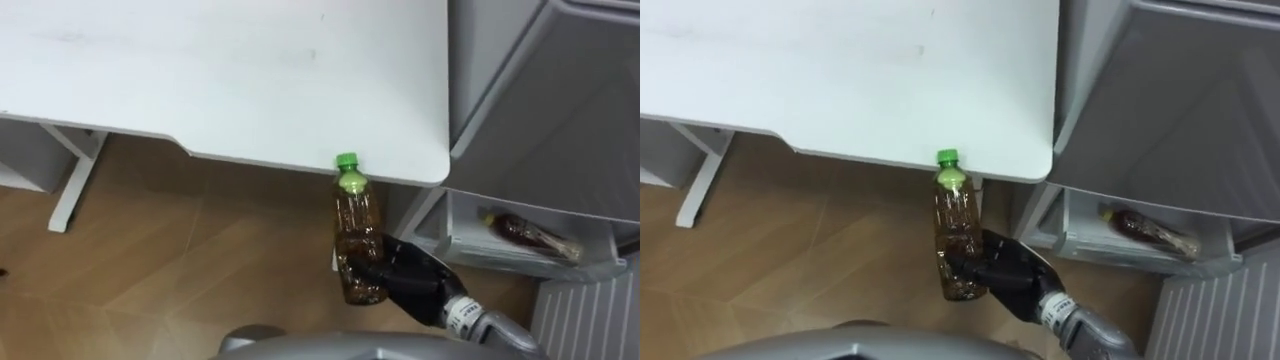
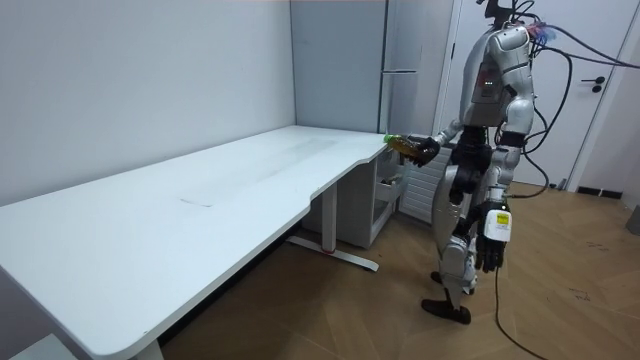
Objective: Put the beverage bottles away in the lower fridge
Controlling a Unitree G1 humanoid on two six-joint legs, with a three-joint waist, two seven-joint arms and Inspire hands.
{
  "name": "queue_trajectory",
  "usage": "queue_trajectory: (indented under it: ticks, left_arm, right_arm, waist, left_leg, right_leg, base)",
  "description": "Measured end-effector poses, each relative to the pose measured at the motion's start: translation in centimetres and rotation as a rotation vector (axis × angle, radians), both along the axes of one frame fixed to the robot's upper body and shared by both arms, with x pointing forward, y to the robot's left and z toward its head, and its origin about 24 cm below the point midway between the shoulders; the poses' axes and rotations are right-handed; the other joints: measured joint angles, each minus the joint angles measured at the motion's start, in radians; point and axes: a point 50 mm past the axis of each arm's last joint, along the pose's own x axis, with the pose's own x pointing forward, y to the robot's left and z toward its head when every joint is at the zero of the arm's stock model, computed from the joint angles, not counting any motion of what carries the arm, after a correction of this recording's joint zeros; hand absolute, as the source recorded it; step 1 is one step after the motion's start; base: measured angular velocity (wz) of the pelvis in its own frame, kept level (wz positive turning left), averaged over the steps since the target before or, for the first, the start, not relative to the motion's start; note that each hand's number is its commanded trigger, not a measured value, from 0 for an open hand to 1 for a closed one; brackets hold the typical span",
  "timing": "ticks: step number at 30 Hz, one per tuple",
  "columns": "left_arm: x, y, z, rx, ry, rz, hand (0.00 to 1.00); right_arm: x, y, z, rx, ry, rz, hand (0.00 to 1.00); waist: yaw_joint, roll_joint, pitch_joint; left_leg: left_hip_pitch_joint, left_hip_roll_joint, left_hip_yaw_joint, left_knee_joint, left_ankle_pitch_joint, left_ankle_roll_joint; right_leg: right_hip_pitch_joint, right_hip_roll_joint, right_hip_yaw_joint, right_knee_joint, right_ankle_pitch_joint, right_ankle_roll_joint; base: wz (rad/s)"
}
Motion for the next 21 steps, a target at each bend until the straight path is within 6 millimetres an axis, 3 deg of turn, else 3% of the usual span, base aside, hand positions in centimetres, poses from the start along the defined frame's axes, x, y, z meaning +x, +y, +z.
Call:
queue_trajectory:
  ticks: [7,11,12,15,18,21]
  left_arm:
    - [4.0,-1.4,-0.5,-0.120,-0.055,-0.292,0.00]
    - [4.2,-1.7,-0.6,-0.151,-0.052,-0.335,0.00]
    - [4.2,-1.7,-0.7,-0.160,-0.047,-0.343,0.00]
    - [4.1,-1.8,-0.7,-0.185,-0.048,-0.347,0.00]
    - [4.3,-1.9,-0.7,-0.194,-0.057,-0.350,0.00]
    - [4.5,-1.7,-0.7,-0.186,-0.066,-0.352,0.00]
  right_arm:
    - [0.5,-0.1,0.4,-0.012,-0.020,-0.012,1.00]
    - [1.2,-0.4,0.8,-0.032,-0.045,-0.017,1.00]
    - [1.6,-0.5,1.2,-0.037,-0.068,-0.023,1.00]
    - [2.6,-0.7,2.0,-0.012,-0.101,-0.117,1.00]
    - [3.5,-2.0,2.6,0.006,-0.125,-0.264,1.00]
    - [4.0,-2.0,3.0,-0.002,-0.138,-0.269,1.00]
  waist:
    - [-0.044,0.004,0.0000]
    - [-0.072,0.013,-0.0009]
    - [-0.084,0.019,0.0033]
    - [-0.107,0.025,0.0015]
    - [-0.113,0.026,-0.0004]
    - [-0.115,0.016,-0.0038]
  left_leg:
    - [-0.020,0.007,0.030,0.010,-0.001,0.001]
    - [-0.019,0.011,0.049,0.010,-0.002,0.003]
    - [-0.019,0.011,0.054,0.011,-0.002,0.003]
    - [-0.019,0.015,0.074,0.010,-0.002,0.003]
    - [-0.017,0.015,0.086,0.011,-0.001,0.003]
    - [-0.017,0.015,0.089,0.010,-0.001,0.003]
  right_leg:
    - [-0.029,0.008,0.039,0.004,0.014,-0.001]
    - [-0.041,0.010,0.059,0.012,0.017,-0.001]
    - [-0.046,0.010,0.063,0.020,0.017,-0.001]
    - [-0.055,0.011,0.074,0.022,0.020,-0.002]
    - [-0.062,0.012,0.089,0.025,0.020,-0.001]
    - [-0.062,0.013,0.093,0.023,0.020,-0.001]
  base:
    - [-0.15]
    - [-0.18]
    - [-0.18]
    - [-0.18]
    - [-0.11]
    - [-0.02]
